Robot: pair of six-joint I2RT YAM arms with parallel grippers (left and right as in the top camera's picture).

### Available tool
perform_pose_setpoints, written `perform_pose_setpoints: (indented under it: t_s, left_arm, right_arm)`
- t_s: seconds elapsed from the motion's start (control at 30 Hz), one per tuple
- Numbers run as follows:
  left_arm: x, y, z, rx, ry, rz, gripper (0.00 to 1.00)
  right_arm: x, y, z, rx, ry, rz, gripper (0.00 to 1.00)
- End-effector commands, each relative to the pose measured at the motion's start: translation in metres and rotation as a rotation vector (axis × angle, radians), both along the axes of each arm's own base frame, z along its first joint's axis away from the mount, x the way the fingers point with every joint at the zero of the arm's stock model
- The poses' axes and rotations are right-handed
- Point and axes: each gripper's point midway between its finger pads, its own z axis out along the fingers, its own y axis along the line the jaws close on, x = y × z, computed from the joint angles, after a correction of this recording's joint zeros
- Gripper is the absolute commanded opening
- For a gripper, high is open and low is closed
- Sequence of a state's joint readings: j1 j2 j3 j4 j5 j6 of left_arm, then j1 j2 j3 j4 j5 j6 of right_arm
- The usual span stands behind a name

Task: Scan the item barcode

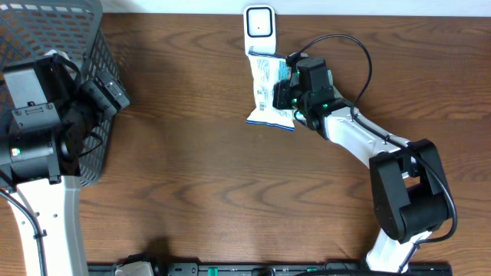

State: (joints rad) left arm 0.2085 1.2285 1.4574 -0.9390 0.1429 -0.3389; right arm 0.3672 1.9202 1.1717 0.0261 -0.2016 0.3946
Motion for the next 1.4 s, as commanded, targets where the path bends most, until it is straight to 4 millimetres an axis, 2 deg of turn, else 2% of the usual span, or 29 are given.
perform_pose_setpoints:
  t_s: [0.0, 0.13, 0.3, 0.4, 0.43, 0.47, 0.53, 0.6, 0.73, 0.83, 0.9, 0.97, 1.0, 1.03, 1.07, 1.1, 1.13, 1.2, 1.27, 1.37]
  left_arm:
    - [-0.001, 0.003, 0.000, 0.015, 0.004, 0.002, 0.98]
    - [-0.001, 0.003, 0.000, 0.015, 0.004, 0.002, 0.98]
    - [-0.001, 0.003, 0.000, 0.015, 0.004, 0.002, 0.98]
    - [-0.001, 0.003, 0.000, 0.015, 0.004, 0.002, 0.98]
    - [-0.001, 0.003, 0.000, 0.015, 0.004, 0.002, 0.98]
    - [-0.001, 0.003, 0.000, 0.015, 0.004, 0.002, 0.98]
    - [-0.001, 0.003, 0.000, 0.015, 0.004, 0.002, 0.98]
    - [-0.001, 0.003, 0.000, 0.015, 0.004, 0.002, 0.98]
    - [-0.001, 0.003, 0.000, 0.015, 0.004, 0.002, 0.98]
    - [-0.001, 0.003, 0.000, 0.015, 0.004, 0.002, 0.98]
    - [-0.001, 0.003, 0.000, 0.015, 0.004, 0.002, 0.98]
    - [-0.001, 0.003, 0.000, 0.015, 0.004, 0.002, 0.98]
    - [-0.001, 0.003, 0.000, 0.015, 0.004, 0.002, 0.98]
    - [-0.001, 0.003, 0.000, 0.015, 0.004, 0.002, 0.98]
    - [-0.001, 0.003, 0.000, 0.015, 0.004, 0.002, 0.98]
    - [-0.001, 0.003, 0.000, 0.015, 0.004, 0.002, 0.98]
    - [-0.001, 0.003, 0.000, 0.015, 0.004, 0.002, 0.98]
    - [-0.001, 0.003, 0.000, 0.015, 0.004, 0.002, 0.98]
    - [-0.001, 0.003, 0.000, 0.015, 0.004, 0.002, 0.98]
    - [-0.001, 0.003, 0.000, 0.015, 0.004, 0.002, 0.98]
  right_arm:
    - [-0.007, 0.012, -0.006, 0.008, 0.032, 0.029, 0.01]
    - [-0.011, -0.001, -0.021, -0.071, 0.070, -0.026, 0.01]
    - [-0.013, -0.012, -0.052, -0.122, 0.127, -0.054, 0.01]
    - [-0.008, -0.038, -0.060, -0.205, 0.129, -0.143, 0.01]
    - [-0.004, -0.050, -0.060, -0.237, 0.123, -0.182, 0.01]
    - [-0.004, -0.054, -0.060, -0.246, 0.122, -0.194, 0.01]
    - [0.002, -0.078, -0.061, -0.289, 0.119, -0.261, 0.01]
    - [0.006, -0.091, -0.060, -0.286, 0.124, -0.272, 0.01]
    - [0.015, -0.100, -0.053, -0.237, 0.130, -0.250, 0.01]
    - [0.021, -0.093, -0.035, -0.169, 0.132, -0.207, 0.03]
    - [0.022, -0.078, -0.018, -0.101, 0.121, -0.152, 0.10]
    - [0.020, -0.054, 0.005, -0.008, 0.096, -0.038, 0.20]
    - [0.017, -0.042, 0.016, 0.033, 0.081, 0.027, 0.27]
    - [0.012, -0.026, 0.033, 0.094, 0.067, 0.099, 0.41]
    - [0.009, -0.018, 0.040, 0.117, 0.060, 0.128, 0.49]
    - [0.007, -0.013, 0.045, 0.128, 0.053, 0.146, 0.53]
    - [0.004, -0.007, 0.047, 0.130, 0.050, 0.160, 0.56]
    - [-0.001, 0.004, 0.045, 0.108, 0.049, 0.170, 0.70]
    - [-0.002, 0.004, 0.032, 0.008, 0.058, 0.112, 0.95]
    - [-0.006, 0.001, 0.019, -0.152, 0.047, 0.028, 0.99]
